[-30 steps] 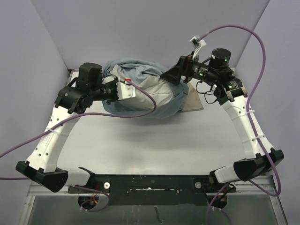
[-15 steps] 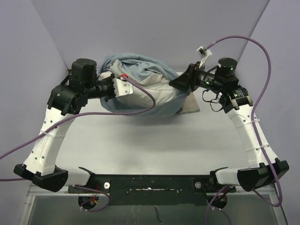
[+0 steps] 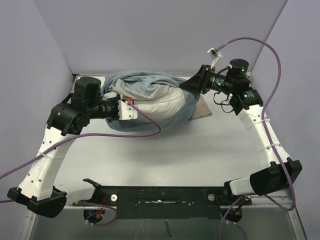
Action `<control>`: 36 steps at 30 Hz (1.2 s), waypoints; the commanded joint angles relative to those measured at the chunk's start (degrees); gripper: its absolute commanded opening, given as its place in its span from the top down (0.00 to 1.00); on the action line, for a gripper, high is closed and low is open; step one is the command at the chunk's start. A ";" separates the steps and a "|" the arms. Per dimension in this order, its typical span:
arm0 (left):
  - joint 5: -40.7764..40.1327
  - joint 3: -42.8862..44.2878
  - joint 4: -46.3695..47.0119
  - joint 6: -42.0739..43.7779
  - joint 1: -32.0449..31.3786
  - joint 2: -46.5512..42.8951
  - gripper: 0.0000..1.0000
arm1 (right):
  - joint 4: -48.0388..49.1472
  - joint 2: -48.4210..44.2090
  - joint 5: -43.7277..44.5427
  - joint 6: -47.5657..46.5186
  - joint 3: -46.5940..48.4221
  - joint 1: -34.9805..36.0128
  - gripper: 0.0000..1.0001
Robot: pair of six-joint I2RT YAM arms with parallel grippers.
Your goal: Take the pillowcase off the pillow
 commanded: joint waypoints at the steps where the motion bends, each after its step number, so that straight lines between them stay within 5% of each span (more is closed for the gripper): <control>1: 2.69 3.05 2.05 1.12 -0.15 -2.73 1.00 | 5.54 -1.75 -0.05 2.07 -2.89 -0.33 0.72; 3: 2.98 3.22 1.26 1.66 -0.15 -2.84 1.00 | 5.05 -1.87 0.24 1.74 -3.08 -0.50 0.71; 9: 4.44 0.35 -0.20 4.10 -0.15 -4.61 1.00 | 7.09 -0.71 0.74 2.57 -2.14 0.36 0.42; 13: 5.14 -0.09 -0.05 3.83 -0.23 -4.76 1.00 | 4.60 0.83 0.42 -7.95 1.20 11.44 0.19; 17: 5.25 0.26 -0.32 4.45 -0.32 -4.54 1.00 | -4.42 5.60 -4.82 -17.00 10.54 17.45 0.10; 25: 4.81 -0.84 -0.74 6.20 -0.48 -5.30 1.00 | -5.84 9.38 -9.54 -19.90 17.61 19.94 0.06; 36: 3.97 -4.27 -0.81 9.33 -0.67 -7.38 1.00 | -10.72 17.36 -8.90 -14.70 25.29 17.91 0.29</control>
